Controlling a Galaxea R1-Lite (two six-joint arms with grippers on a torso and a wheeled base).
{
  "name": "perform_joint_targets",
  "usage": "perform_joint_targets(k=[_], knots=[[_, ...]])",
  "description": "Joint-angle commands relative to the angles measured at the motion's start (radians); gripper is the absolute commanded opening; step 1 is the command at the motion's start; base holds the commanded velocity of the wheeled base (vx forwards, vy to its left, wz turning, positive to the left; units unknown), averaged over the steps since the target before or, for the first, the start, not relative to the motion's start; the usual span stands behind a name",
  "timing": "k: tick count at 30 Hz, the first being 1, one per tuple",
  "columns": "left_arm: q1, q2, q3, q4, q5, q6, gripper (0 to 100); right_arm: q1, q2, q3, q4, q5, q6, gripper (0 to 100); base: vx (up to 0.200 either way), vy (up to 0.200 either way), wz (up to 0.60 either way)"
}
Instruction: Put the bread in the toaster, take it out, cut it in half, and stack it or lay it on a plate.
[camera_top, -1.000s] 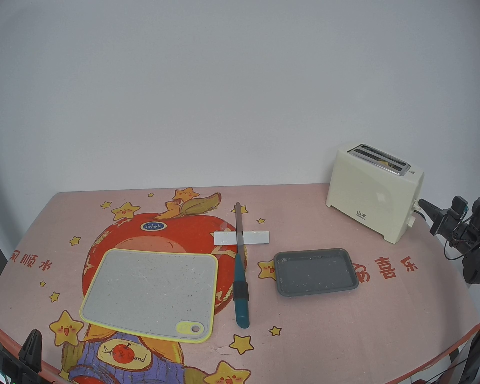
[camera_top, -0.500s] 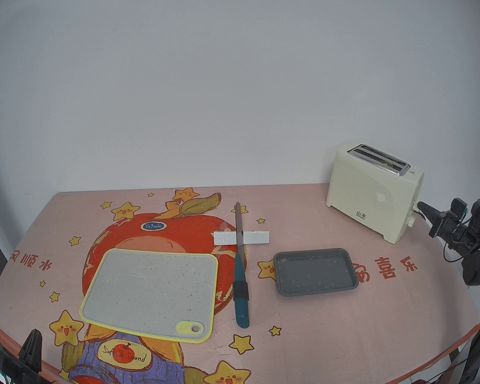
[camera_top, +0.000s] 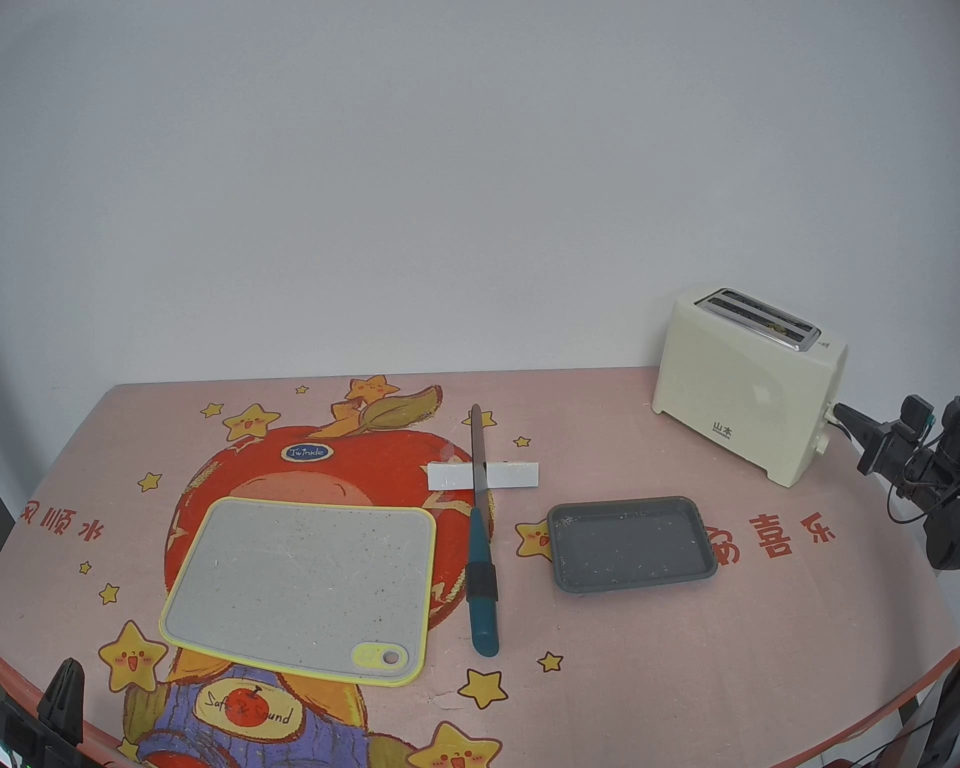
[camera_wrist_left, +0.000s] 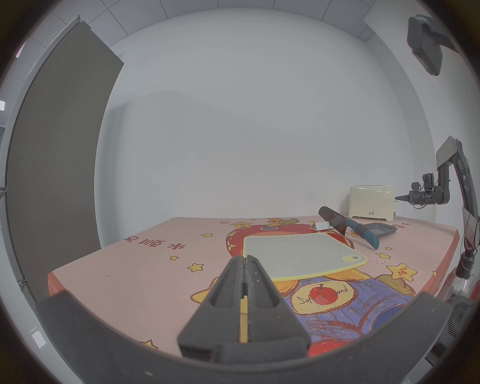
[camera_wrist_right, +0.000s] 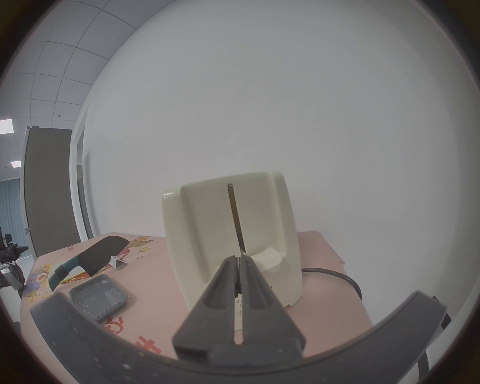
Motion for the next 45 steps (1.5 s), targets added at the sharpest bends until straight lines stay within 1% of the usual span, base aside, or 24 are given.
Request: perform_joint_targets(k=[1,8,10,14,17,19,22,23,25,26,27,29,30,31,32,34,36,37,40,45], knots=[[0.000,-0.007,0.018,0.000,0.000,0.000,0,-0.001,-0.068,-0.001,-0.008,0.000,0.003,0,0.000,0.000,0.00],[0.000,-0.007,0.018,0.000,0.000,0.000,0,-0.004,-0.153,0.015,-0.006,-0.001,0.004,0,0.000,0.000,0.00],[0.000,-0.007,0.018,0.000,0.000,0.000,0,-0.009,-0.177,0.029,-0.013,-0.003,-0.008,0,0.000,0.000,0.00],[0.000,-0.007,0.018,0.000,0.000,0.000,0,-0.004,-0.263,0.053,-0.003,-0.003,-0.012,0,0.000,0.000,0.00],[0.000,-0.007,0.018,0.000,0.000,0.000,0,-0.004,-0.303,0.050,-0.005,-0.001,-0.011,0,0.000,0.000,0.00],[0.000,-0.007,0.018,0.000,0.000,0.000,0,-0.004,-0.344,0.070,-0.003,-0.001,-0.008,0,0.000,0.000,0.00],[0.000,-0.007,0.018,0.000,0.000,0.000,0,0.002,-0.393,0.153,0.007,-0.001,-0.012,0,0.000,0.000,0.00],[0.000,-0.007,0.018,0.000,0.000,0.000,0,0.002,-0.393,0.154,0.007,-0.001,-0.014,0,0.000,0.000,0.00],[0.000,-0.007,0.018,0.000,0.000,0.000,0,0.003,-0.400,0.170,0.015,-0.001,-0.075,0,0.000,0.000,0.00],[0.000,-0.007,0.018,0.000,0.000,0.000,0,0.003,-0.400,0.170,0.015,-0.001,-0.075,0,0.000,0.000,0.00],[0.000,-0.007,0.018,0.000,0.000,0.000,0,0.002,-0.392,0.182,0.013,-0.001,-0.123,0,0.000,0.000,0.00],[0.000,-0.007,0.018,0.000,0.000,0.000,0,0.000,-0.387,0.203,0.010,-0.001,-0.177,0,0.000,0.000,0.00],[0.000,-0.007,0.018,0.000,0.000,0.000,0,-0.001,-0.386,0.205,0.010,-0.001,-0.181,0,0.000,0.000,0.00],[0.000,-0.007,0.018,0.000,0.000,0.000,0,-0.007,-0.375,0.222,0.006,-0.001,-0.227,0,0.000,0.000,0.00],[0.000,-0.007,0.018,0.000,0.000,0.000,0,-0.007,-0.367,0.225,0.003,0.000,-0.244,0,0.000,0.000,0.00],[0.000,-0.007,0.018,0.000,0.000,0.000,0,-0.001,-0.361,0.234,0.001,0.000,-0.261,0,0.000,0.000,0.00],[0.000,-0.007,0.018,0.000,0.000,0.000,0,0.009,-0.366,0.272,0.000,-0.001,-0.289,0,0.000,0.000,0.00],[0.000,-0.007,0.018,0.000,0.000,0.000,0,0.014,-0.369,0.277,0.000,0.000,-0.293,0,0.000,0.000,0.00],[0.000,-0.007,0.018,0.000,0.000,0.000,0,0.025,-0.378,0.285,0.000,0.000,-0.298,0,0.000,0.000,0.00],[0.000,-0.007,0.018,0.000,0.000,0.000,0,0.014,-0.413,0.265,0.001,0.008,-0.292,0,0.000,0.000,0.00]])
